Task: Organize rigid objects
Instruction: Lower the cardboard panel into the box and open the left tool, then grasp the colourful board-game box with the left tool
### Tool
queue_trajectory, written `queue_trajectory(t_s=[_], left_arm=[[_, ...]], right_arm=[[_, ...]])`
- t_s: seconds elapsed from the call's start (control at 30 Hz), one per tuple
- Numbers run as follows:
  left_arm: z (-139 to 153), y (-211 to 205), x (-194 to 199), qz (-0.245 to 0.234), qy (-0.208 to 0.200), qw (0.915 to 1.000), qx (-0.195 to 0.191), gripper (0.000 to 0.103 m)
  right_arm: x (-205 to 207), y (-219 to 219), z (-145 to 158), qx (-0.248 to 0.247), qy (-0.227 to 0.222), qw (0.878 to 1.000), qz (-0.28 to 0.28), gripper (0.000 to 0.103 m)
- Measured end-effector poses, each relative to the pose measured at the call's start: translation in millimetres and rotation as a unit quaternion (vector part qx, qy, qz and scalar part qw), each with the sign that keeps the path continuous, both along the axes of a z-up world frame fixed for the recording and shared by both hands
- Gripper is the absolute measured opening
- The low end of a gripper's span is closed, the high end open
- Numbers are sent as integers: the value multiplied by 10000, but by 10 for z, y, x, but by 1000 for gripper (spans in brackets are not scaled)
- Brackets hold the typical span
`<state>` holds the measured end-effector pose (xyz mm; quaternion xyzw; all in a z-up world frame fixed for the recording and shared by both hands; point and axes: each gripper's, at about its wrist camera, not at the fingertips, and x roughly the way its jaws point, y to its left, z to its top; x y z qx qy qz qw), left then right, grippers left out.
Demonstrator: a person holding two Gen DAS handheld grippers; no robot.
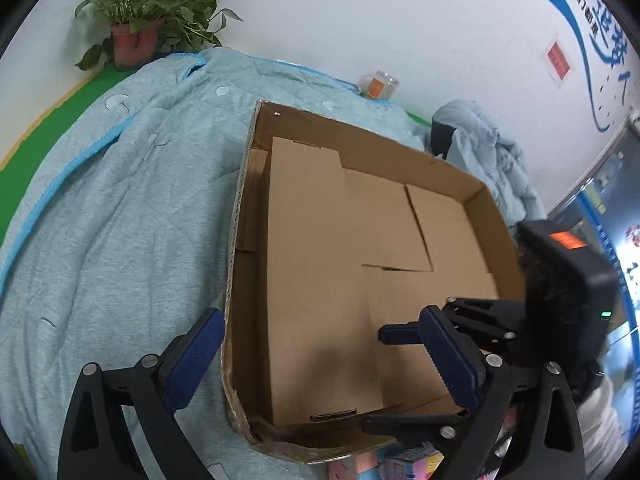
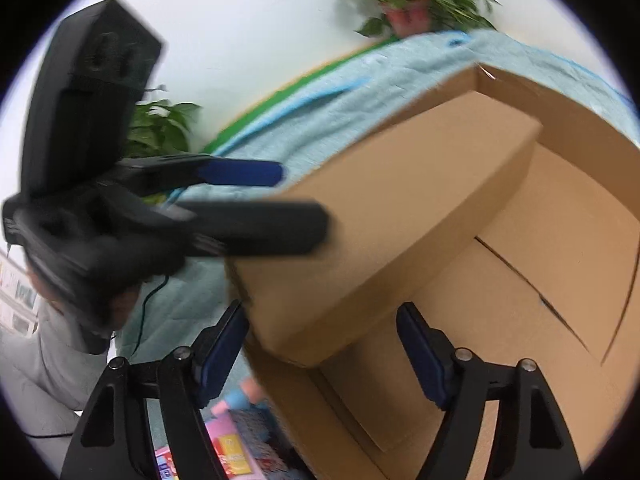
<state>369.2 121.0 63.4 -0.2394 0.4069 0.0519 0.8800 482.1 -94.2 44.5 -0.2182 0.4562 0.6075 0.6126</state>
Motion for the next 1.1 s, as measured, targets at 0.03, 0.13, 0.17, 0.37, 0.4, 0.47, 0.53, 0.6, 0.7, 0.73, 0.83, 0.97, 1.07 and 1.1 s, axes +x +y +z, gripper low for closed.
queue_trajectory(t_s=[0.03,0.13,0.17,0.37,0.4,0.47,0.53,0.6,0.7,0.73,0.83,0.97,1.07,1.1], left_arm=[[8,19,-28,-17,-66,10000,-32,98],[-39,32,-31,-195,-134,9996,-167,91],[-67,1,-3,-393,-110,9988,-283,81],[-181,-56,91,-783,0,9951,-597,66],[-177,-44,72,-771,-28,9951,-620,66],[-194,-4,50,-781,-58,9928,-901,66],[-208,-24,40,-851,-45,9907,-1059,65],[-155,-53,3,-770,-40,9933,-859,65],[-4,-120,-121,-637,-229,9964,-501,65],[70,-170,-191,-557,-338,9976,-247,66],[288,-346,-481,-110,-759,9953,586,81],[419,-615,-900,375,-1478,9806,1235,103],[347,-872,-1149,402,-1415,9778,1494,103],[322,-926,-1219,380,-1387,9786,1472,103]], right_arm=[[25,-11,-29,-61,64,9999,-72,76],[29,-12,-63,-244,-11,9995,-193,76],[48,4,-66,-313,-10,9992,-253,76],[239,153,-123,-379,367,9978,-394,51],[178,186,-104,-379,209,9987,-263,51],[143,240,-96,-405,202,9986,-258,46],[115,284,-98,-340,186,9990,-218,45],[102,312,-113,-322,126,9991,-250,45],[112,281,-133,-208,145,9987,-432,45],[114,255,-127,-212,118,9983,-530,46],[51,-29,91,-244,-564,9888,-1359,68],[-292,-786,469,535,-1228,9661,-2207,97],[-600,-1457,585,785,-1701,9386,-2898,103],[-720,-1654,597,915,-1774,9297,-3094,103]])
